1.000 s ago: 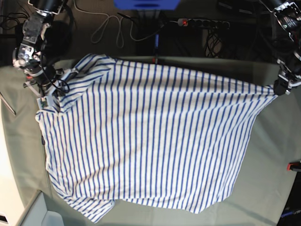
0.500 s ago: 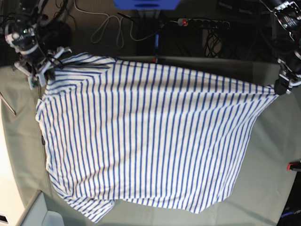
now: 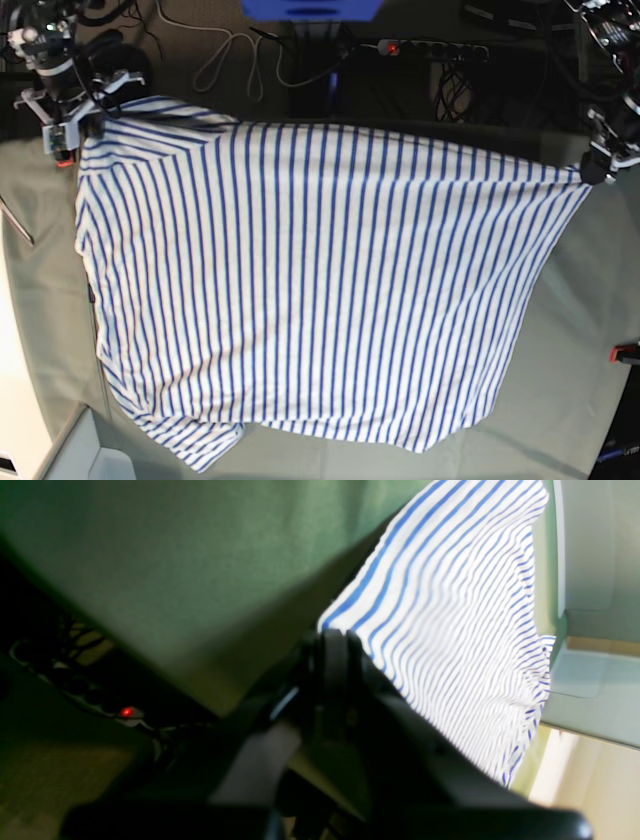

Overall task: Layout the t-shirt on the table in an organized manner, then fold the t-shirt properly
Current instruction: 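Regrasp the shirt corner with the right gripper and pull it taut, then lift the shirt edge with both grippers and fold it over the shirt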

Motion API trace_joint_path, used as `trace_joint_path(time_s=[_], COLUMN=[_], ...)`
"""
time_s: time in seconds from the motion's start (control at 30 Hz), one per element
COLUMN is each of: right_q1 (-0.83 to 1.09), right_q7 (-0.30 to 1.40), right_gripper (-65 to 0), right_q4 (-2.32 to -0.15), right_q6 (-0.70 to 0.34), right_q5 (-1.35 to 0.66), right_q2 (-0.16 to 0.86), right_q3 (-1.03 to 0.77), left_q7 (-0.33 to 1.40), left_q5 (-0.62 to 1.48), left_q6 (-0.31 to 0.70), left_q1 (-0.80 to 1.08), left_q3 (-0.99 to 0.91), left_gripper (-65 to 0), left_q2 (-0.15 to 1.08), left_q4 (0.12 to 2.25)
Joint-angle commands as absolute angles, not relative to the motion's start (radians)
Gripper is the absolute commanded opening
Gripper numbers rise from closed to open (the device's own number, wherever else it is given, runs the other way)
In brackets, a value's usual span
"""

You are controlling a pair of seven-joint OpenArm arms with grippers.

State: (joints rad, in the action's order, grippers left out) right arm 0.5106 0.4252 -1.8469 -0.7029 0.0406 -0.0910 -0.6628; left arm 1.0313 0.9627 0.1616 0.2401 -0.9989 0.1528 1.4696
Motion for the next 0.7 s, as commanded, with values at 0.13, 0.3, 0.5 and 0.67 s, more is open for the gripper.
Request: trace_joint_path(time_s=[0.13,0.3,0.5,0.67], right_q1=[0.565,0.556,0.435,0.325], right_q7=[0.407,0.407,0.414,0.414], right_gripper=[-65.0,-65.0,-65.0,-65.0], right_q4=[-1.92,-1.91,-1.839,-1.732], right_q6=[-0.698,-0.698,-0.698,-0.698], right_q5=[-0.018,-0.018,-0.015,-0.015], right_q2=[-0.077,-0.077,-0.061,-0.004], right_q3=[-0.67,-0.662,-0.668,-0.668], left_q7=[1.018,1.017,1.017,1.015], left_q5=[0.977,0.977,0.937,0.872], left_q6=[0.168,0.168,0.168,0.168], left_q1=[0.243,0.237,0.177,0.099], left_q3=[-1.004,-1.0,-0.967,-0.921], left_gripper=[-64.9,-64.9,-64.9,-64.9], left_q2=[0.173,0.153,0.143,0.143], left_q4=[1.484,1.484,1.483,1.483])
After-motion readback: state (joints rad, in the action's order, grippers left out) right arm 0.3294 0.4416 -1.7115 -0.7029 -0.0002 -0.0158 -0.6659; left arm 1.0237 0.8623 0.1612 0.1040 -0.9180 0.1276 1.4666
